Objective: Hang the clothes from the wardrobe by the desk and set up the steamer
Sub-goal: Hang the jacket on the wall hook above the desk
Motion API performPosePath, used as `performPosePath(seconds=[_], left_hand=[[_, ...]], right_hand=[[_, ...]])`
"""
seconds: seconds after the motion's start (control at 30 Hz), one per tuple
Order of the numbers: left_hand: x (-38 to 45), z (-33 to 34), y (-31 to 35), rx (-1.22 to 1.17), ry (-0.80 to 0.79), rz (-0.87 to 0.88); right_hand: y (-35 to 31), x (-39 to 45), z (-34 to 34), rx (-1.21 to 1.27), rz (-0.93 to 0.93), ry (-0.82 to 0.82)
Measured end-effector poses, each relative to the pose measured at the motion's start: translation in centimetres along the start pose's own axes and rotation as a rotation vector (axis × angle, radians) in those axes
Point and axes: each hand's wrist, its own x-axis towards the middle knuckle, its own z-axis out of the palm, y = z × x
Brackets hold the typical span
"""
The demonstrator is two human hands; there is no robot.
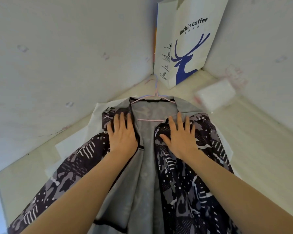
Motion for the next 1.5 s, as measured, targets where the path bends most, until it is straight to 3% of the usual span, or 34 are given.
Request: performPosePath(seconds=[0.1,0.2,0.43,0.67,0.97,1.5], left_hand=[[1.7,0.7,0.2,0.03,-0.197,0.139],[3.4,1.1,-0.3,-0.035,-0.34,0.17],[4.2,-0.7,-1.3,-0.127,-0.459,0.178],[-1.4,-2.0,-1.5,-0.288,-0.195,0.279],[-12.4,-2.7,-2.4,-0.237,-0.068,0.498],[-33.1,-5.5,3.1,-0.281,0.092,1.033]], right_hand=[[0.0,0.3,0.3,0.007,-0.024,-0.028],[-0.1,0.6,0.3,0.012,-0.026,-0.055],[0.0,-1.0,-1.6,0.001,-0.045,-0.074],[-1.9,-7.2,-3.7,0.029,-0.014,-0.022],[-4.7,-19.5,-4.0,0.085,0.11,0.097],[-7.9,-46.4,0.3,0.177,0.586,0.21]])
